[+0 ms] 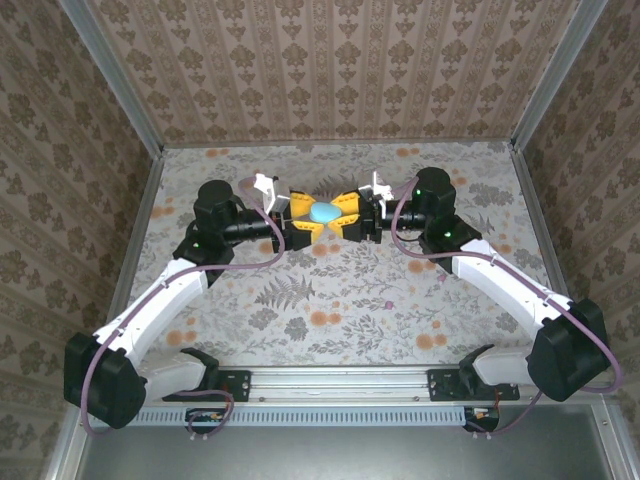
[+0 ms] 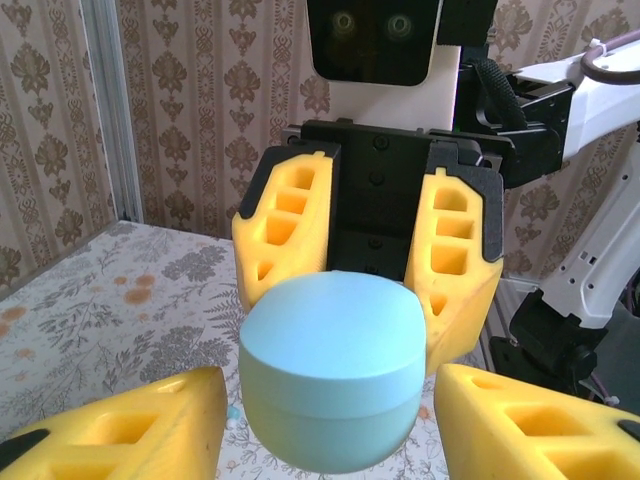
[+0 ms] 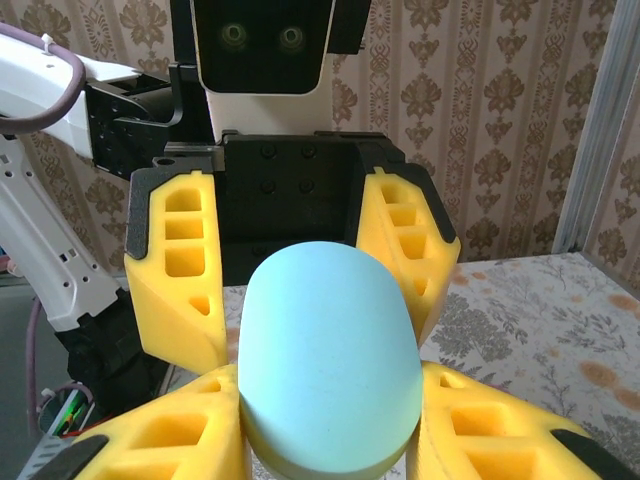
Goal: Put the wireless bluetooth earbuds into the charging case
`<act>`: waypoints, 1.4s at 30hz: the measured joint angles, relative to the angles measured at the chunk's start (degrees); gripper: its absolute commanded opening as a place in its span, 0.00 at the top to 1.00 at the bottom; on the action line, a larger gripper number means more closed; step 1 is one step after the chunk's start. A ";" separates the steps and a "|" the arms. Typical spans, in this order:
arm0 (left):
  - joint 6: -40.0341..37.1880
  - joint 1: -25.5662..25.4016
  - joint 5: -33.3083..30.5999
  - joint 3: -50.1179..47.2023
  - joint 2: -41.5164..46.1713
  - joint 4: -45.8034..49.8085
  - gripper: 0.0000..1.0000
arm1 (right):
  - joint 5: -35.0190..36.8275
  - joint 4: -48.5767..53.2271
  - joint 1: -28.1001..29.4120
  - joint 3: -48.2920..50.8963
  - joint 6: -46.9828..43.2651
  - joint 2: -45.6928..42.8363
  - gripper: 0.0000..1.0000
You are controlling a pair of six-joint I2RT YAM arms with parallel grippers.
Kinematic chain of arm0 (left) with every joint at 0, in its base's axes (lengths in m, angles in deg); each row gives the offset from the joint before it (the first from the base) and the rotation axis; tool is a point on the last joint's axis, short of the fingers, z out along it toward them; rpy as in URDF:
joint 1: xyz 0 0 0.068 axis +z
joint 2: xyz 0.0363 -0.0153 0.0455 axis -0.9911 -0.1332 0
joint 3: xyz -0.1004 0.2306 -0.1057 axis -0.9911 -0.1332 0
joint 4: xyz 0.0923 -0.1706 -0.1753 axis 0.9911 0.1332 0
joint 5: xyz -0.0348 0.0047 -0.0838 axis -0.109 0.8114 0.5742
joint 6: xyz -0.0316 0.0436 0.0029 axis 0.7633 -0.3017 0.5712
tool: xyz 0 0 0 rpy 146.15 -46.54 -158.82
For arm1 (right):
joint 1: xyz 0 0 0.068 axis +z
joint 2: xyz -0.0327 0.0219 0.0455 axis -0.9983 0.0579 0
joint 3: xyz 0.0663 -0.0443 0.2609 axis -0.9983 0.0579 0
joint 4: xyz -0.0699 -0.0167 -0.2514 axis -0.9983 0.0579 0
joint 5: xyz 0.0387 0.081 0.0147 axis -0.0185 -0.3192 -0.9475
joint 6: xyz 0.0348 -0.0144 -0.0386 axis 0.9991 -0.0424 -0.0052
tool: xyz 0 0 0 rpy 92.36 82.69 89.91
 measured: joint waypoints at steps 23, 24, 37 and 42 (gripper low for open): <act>0.79 -0.31 0.22 0.28 -0.76 0.00 0.49 | 0.15 -0.50 0.02 0.00 0.00 0.00 0.67; 0.92 -0.31 0.24 0.28 -0.76 0.02 0.50 | 0.17 -0.50 0.04 0.00 -0.02 0.00 0.67; 1.40 -0.31 0.63 0.31 -0.76 -0.26 0.50 | 0.17 -0.46 0.13 0.00 -0.33 0.00 0.67; 1.62 -0.31 0.63 0.35 -0.76 -0.39 0.50 | 0.20 -0.44 0.31 0.00 -0.48 0.00 0.67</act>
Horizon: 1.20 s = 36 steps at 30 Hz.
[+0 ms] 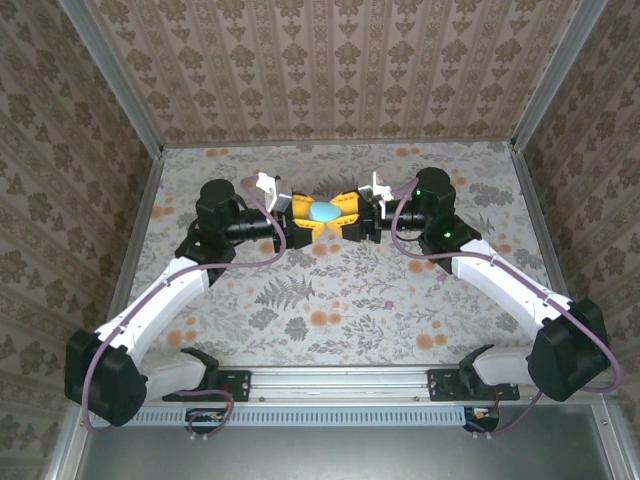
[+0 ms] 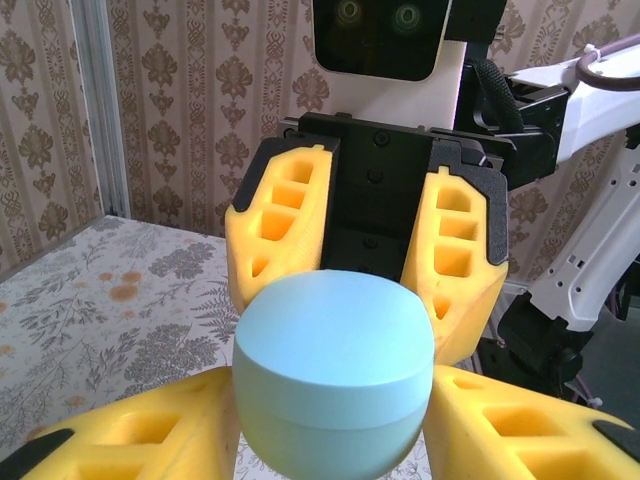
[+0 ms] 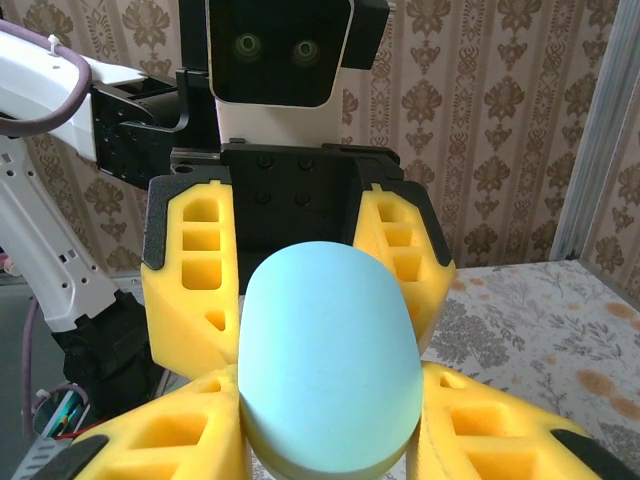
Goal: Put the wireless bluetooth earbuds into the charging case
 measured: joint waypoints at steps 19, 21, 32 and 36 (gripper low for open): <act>0.57 -0.24 -0.04 0.74 -0.72 1.09 0.67 | 0.72 1.33 -0.22 0.00 -0.81 -0.02 0.48; 0.57 -0.33 -0.72 0.74 -0.72 1.11 0.67 | 1.95 1.97 -0.02 0.00 -1.11 -0.13 0.43; 2.38 -0.59 -8.90 -1.97 -0.17 -5.86 0.68 | 11.39 8.85 -0.02 -0.39 11.69 -5.75 0.32; 2.75 -1.20 -11.28 -3.50 -0.17 -8.26 0.68 | 14.34 15.17 -0.26 -3.41 19.87 -6.14 0.33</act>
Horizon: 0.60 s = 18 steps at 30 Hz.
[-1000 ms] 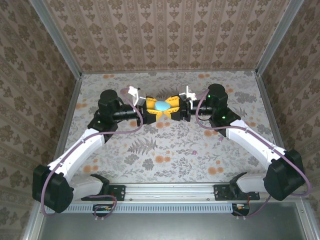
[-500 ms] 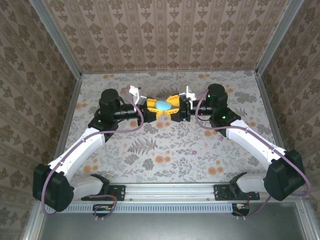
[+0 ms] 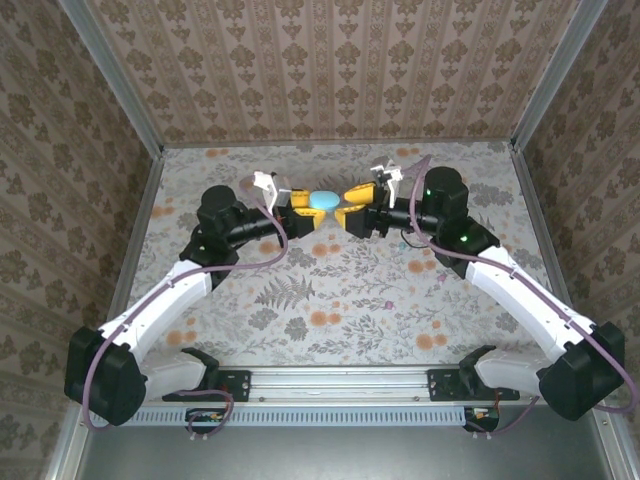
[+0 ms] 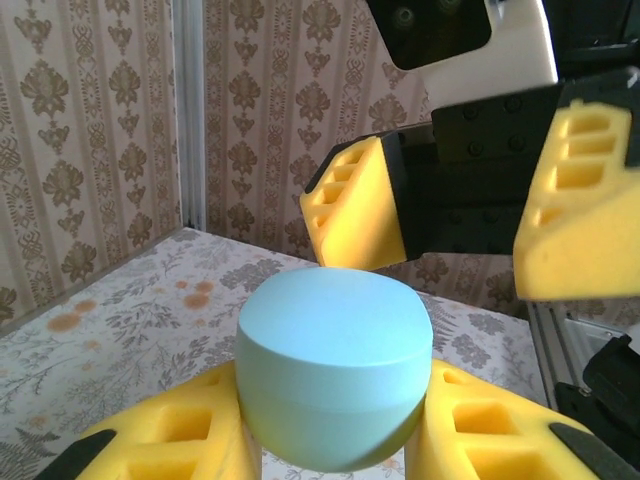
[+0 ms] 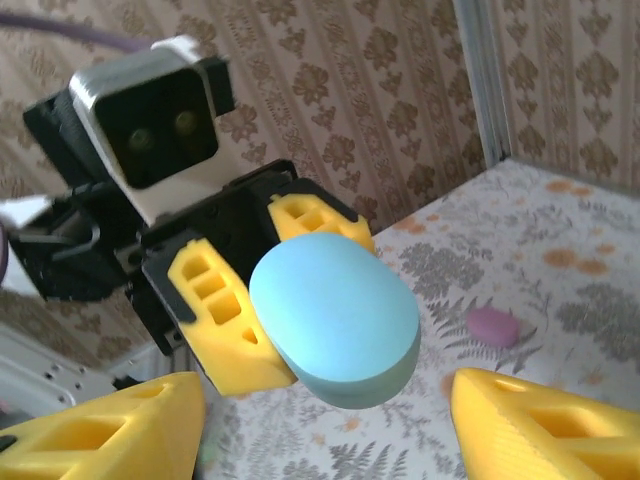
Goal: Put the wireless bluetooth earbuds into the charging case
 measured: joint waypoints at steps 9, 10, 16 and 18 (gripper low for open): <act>0.96 -1.68 -4.15 -2.38 0.00 -5.88 0.69 | 2.25 9.55 -0.02 -3.98 7.72 1.16 0.33; 1.05 -1.81 -4.46 -2.49 0.00 -6.19 0.69 | 2.25 10.23 -0.02 -4.55 8.39 1.60 0.34; 1.05 -2.89 -5.97 -2.71 0.00 -7.76 0.69 | 1.33 10.73 0.00 -6.19 13.11 3.34 0.32; 1.03 -3.06 -6.43 -2.71 0.00 -7.85 0.69 | 1.33 10.12 0.00 -6.25 15.80 3.61 0.36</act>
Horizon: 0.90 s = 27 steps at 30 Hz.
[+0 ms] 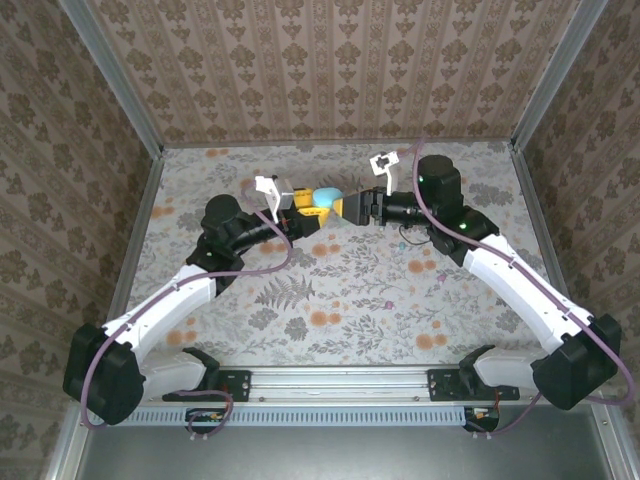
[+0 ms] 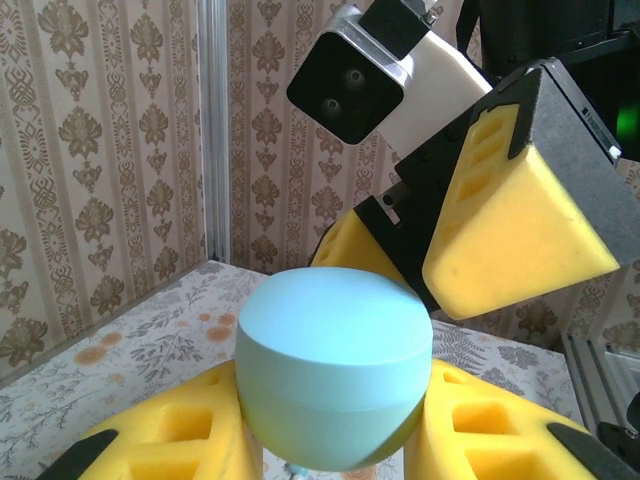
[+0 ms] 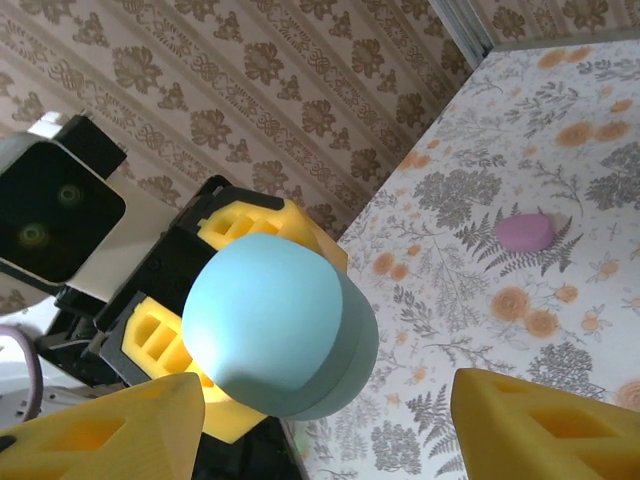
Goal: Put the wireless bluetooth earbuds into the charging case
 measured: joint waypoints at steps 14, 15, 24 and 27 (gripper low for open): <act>0.07 -0.24 -1.90 0.00 0.02 -0.81 0.69 | -0.96 -0.11 0.17 -0.52 0.87 1.01 0.33; 0.09 -0.24 -1.90 0.00 0.02 -0.92 0.69 | -0.76 0.00 0.17 -0.52 0.50 1.01 0.33; 0.48 -0.13 -1.40 0.00 0.22 -0.74 0.68 | 0.92 0.20 0.42 -0.52 0.33 1.01 0.35; 0.48 -0.13 -1.29 0.02 0.22 -0.31 0.68 | 1.62 0.28 0.61 -0.63 0.33 0.98 0.36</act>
